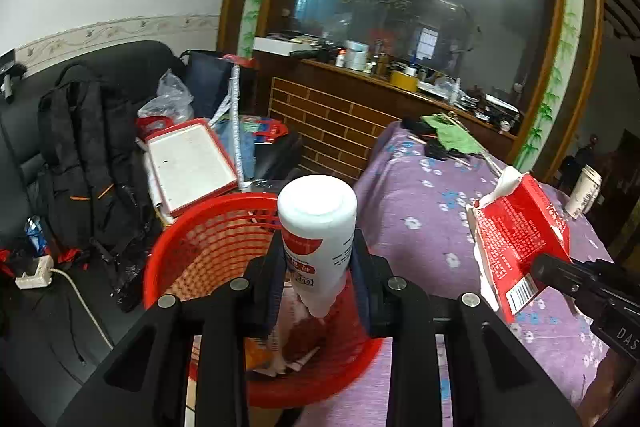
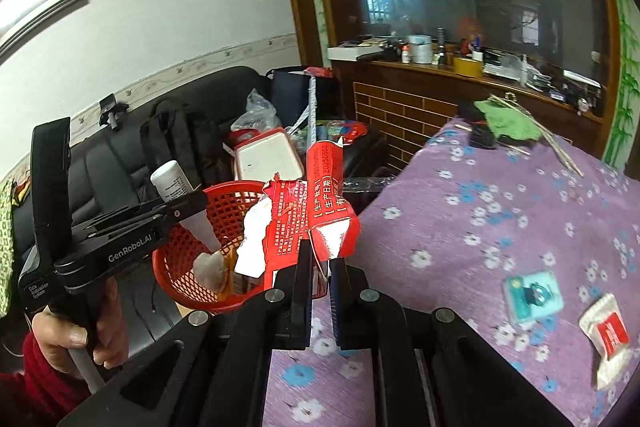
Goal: Collect trash
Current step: 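Carry both items over the red wastebasket and open both tools to drop them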
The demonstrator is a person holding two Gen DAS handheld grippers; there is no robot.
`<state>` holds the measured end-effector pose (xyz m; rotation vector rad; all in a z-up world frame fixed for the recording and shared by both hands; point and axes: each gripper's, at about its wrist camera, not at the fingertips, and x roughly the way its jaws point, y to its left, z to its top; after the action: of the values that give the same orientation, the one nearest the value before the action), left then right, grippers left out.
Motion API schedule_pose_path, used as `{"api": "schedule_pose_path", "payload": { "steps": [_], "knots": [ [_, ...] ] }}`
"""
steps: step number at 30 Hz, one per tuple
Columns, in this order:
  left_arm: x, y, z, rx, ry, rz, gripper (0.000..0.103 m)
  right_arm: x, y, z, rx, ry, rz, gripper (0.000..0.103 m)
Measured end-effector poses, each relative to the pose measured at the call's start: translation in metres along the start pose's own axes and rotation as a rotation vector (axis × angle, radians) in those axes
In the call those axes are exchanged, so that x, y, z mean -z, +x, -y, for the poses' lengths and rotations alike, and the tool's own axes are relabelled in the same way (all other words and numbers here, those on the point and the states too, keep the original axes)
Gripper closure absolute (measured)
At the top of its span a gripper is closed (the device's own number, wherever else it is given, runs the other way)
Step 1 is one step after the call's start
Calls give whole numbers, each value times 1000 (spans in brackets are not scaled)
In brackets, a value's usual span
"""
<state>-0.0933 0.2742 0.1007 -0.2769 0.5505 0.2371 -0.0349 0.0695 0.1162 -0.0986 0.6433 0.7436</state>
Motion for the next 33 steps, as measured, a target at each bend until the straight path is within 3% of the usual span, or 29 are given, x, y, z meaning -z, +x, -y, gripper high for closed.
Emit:
{"api": "schedule_pose_path", "payload": {
  "steps": [15,30,31,32,33],
  "knots": [
    [6,5,-47,-67,-49,-19,74,-18,50,-39,-65,-55,-47,94],
    [9,19,-54,-86,-56,-50,74,-21,98,-53,-98,-51,-114,92],
    [8,19,-54,-85,-56,-48,73,-21,102,-53,-109,-43,-119,92],
    [7,19,-54,-84,-58,-47,70,-22,105,-52,-120,-36,-123,85],
    [7,18,-54,-83,-62,-46,58,-21,105,-51,-128,-28,-125,76]
  ]
}}
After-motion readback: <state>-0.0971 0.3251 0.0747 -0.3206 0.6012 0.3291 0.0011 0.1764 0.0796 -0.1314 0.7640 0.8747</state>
